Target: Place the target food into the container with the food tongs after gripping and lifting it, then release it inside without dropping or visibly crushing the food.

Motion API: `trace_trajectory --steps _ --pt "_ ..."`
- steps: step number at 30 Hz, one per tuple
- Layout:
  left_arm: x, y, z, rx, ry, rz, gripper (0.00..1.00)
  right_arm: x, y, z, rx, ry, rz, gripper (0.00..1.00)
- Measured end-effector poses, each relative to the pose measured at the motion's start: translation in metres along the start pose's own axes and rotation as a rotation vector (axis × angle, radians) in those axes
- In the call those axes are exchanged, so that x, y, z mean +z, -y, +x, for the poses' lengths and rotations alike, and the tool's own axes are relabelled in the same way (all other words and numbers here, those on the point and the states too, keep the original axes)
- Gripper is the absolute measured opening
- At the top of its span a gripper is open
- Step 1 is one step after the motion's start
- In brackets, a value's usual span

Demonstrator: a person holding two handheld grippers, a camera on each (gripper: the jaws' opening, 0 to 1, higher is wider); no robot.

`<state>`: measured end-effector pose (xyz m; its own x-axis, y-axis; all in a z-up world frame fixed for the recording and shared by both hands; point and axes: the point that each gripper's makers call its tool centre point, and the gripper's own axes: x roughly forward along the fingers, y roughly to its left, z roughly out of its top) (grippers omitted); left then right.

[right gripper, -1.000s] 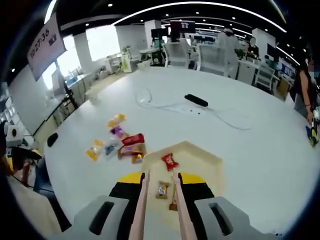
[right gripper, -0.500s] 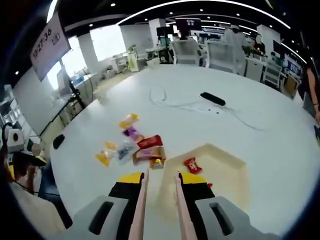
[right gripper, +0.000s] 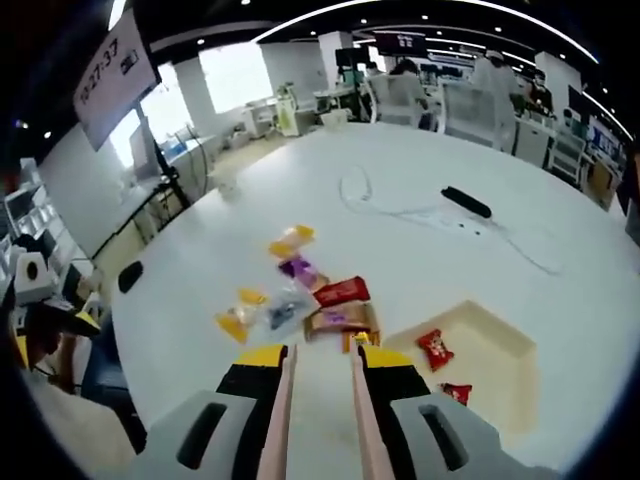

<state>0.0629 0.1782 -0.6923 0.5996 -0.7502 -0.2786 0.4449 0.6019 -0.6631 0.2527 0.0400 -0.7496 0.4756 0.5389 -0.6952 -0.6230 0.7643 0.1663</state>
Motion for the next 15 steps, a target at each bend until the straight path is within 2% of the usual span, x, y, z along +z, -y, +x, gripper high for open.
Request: trace_trajectory --steps 9,15 --pt "0.0 -0.002 -0.005 0.009 0.006 -0.002 0.79 0.016 -0.028 0.016 0.053 0.006 -0.028 0.27" --pt "-0.004 -0.004 -0.005 0.013 0.004 -0.016 0.79 0.009 -0.044 0.028 0.107 -0.036 -0.05 0.28"
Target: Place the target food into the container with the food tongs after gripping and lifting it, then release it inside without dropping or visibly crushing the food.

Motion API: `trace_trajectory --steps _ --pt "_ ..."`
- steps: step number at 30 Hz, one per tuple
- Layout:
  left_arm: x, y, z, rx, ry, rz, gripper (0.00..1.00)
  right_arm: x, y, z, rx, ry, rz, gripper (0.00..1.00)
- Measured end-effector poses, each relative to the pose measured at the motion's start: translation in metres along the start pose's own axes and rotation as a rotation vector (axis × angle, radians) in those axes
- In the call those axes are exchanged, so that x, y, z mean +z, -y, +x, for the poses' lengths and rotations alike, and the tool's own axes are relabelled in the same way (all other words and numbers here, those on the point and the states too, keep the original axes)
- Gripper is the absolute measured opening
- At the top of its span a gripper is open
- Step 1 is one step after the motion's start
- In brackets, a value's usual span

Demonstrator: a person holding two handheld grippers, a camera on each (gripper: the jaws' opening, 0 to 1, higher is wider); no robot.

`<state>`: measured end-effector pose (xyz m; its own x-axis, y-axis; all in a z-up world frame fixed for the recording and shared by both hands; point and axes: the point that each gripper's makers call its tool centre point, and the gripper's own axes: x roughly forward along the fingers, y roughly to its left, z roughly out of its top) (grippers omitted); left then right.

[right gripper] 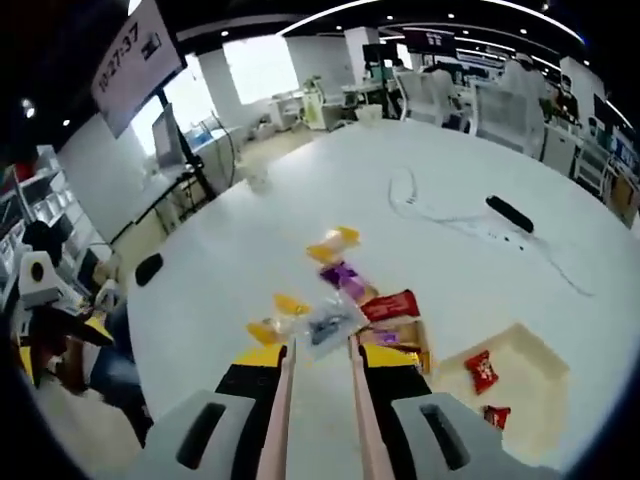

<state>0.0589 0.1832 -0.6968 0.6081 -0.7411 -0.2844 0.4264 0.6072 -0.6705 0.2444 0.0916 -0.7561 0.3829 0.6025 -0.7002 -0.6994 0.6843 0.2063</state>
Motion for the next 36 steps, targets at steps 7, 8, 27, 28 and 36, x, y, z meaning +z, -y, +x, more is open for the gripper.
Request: trace_trajectory --steps 7,8,27,28,36 --pt "0.008 -0.005 -0.001 0.005 0.013 0.001 0.79 0.014 -0.012 0.01 0.039 0.004 0.02 0.28" --pt "0.01 -0.006 -0.001 0.005 0.017 0.002 0.79 0.016 -0.013 0.011 0.042 0.004 0.016 0.28" --pt "-0.005 -0.009 0.003 0.003 0.012 -0.008 0.79 0.023 -0.027 0.032 0.082 -0.036 -0.056 0.28" --pt "-0.006 -0.009 0.002 0.002 0.017 -0.012 0.79 0.023 -0.027 0.033 0.083 -0.039 -0.056 0.28" --pt "-0.006 -0.013 -0.001 0.007 0.026 -0.025 0.79 0.018 -0.022 0.043 0.087 -0.055 -0.048 0.28"
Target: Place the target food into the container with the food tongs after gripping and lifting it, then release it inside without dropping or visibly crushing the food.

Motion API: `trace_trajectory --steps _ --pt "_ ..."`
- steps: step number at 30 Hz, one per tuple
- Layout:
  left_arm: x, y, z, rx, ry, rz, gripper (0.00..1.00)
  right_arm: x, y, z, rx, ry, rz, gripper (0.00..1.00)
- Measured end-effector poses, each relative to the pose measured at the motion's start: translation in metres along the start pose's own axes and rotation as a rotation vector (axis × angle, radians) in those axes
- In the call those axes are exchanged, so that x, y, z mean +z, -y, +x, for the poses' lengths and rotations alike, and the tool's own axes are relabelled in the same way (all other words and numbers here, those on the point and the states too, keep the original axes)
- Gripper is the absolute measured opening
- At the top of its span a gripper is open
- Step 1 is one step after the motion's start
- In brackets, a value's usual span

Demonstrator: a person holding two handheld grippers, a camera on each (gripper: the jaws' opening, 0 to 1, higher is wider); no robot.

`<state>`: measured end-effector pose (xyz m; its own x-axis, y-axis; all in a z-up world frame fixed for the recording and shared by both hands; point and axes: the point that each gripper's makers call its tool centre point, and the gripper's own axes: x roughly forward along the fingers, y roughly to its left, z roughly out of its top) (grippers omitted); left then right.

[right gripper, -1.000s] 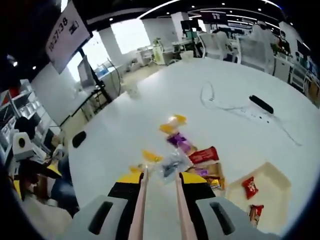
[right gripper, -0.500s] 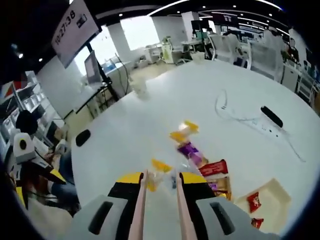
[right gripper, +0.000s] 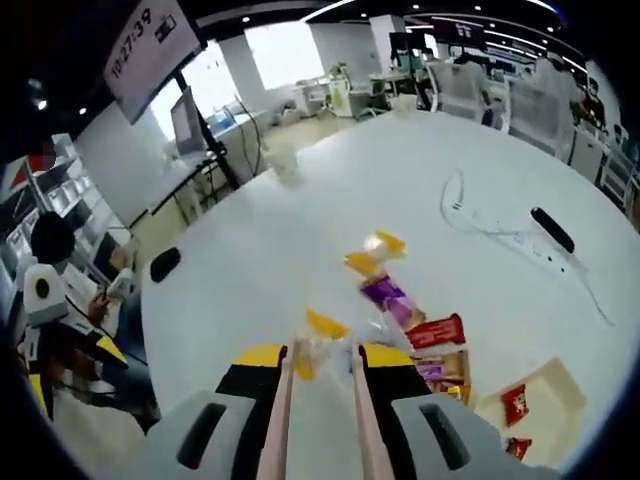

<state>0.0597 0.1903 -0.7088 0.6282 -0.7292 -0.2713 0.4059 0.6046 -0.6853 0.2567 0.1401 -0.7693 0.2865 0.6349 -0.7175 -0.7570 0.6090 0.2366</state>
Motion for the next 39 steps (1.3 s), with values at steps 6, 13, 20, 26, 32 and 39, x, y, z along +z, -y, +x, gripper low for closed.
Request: trace_trajectory --steps 6,13,20,26,32,39 --pt "0.004 0.0 -0.001 -0.013 0.038 -0.02 0.78 0.002 0.005 0.004 0.004 0.002 -0.006 0.27" --pt "0.001 0.0 0.003 -0.017 0.022 -0.02 0.78 0.002 0.001 0.002 0.002 -0.004 -0.018 0.27" --pt "0.003 -0.003 0.004 -0.018 0.028 -0.028 0.78 0.0 -0.001 -0.004 -0.005 -0.027 -0.067 0.28" --pt "0.004 -0.007 0.004 -0.015 0.01 -0.017 0.78 -0.004 -0.007 -0.006 -0.001 -0.032 -0.059 0.28" --pt "0.007 -0.008 0.006 -0.015 0.007 -0.019 0.78 -0.009 -0.012 -0.002 0.007 -0.052 -0.067 0.28" --pt "0.007 -0.008 0.006 -0.016 0.006 -0.024 0.8 -0.01 -0.011 0.0 0.011 -0.06 -0.057 0.28"
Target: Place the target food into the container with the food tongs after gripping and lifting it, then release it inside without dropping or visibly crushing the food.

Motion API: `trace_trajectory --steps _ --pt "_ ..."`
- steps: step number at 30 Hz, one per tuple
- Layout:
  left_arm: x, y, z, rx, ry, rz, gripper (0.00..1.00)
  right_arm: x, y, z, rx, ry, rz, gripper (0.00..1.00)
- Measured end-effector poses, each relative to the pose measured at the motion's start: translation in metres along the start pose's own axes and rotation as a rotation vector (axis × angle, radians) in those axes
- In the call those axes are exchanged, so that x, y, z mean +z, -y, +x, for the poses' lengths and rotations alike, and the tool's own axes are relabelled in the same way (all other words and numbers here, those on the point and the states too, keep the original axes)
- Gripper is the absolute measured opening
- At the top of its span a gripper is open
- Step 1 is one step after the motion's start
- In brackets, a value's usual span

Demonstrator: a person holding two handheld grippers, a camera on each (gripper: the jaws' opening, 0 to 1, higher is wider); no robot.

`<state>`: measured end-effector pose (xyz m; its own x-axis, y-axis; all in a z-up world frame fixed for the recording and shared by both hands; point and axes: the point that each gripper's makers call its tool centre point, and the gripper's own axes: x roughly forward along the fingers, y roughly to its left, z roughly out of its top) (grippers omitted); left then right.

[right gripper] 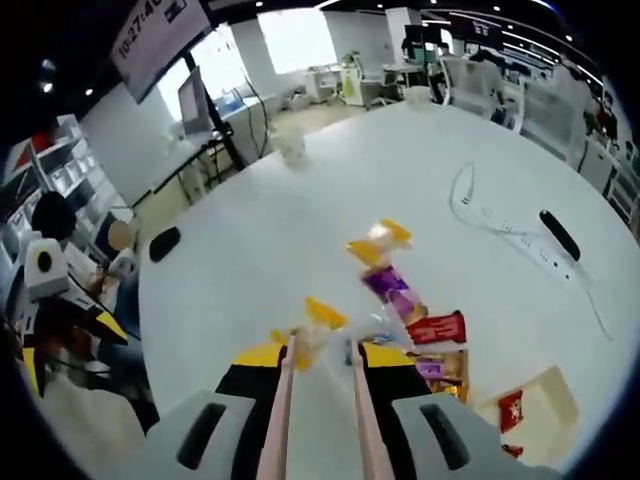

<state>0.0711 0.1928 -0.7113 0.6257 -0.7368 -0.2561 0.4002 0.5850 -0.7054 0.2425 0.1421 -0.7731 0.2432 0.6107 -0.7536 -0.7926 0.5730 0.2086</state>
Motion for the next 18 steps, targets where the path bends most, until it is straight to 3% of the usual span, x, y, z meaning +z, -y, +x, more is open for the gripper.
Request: trace_trajectory --steps 18 --pt "0.0013 -0.0014 0.0038 0.0 -0.019 0.005 0.8 -0.0073 -0.0001 0.0097 0.011 -0.02 0.005 0.28"
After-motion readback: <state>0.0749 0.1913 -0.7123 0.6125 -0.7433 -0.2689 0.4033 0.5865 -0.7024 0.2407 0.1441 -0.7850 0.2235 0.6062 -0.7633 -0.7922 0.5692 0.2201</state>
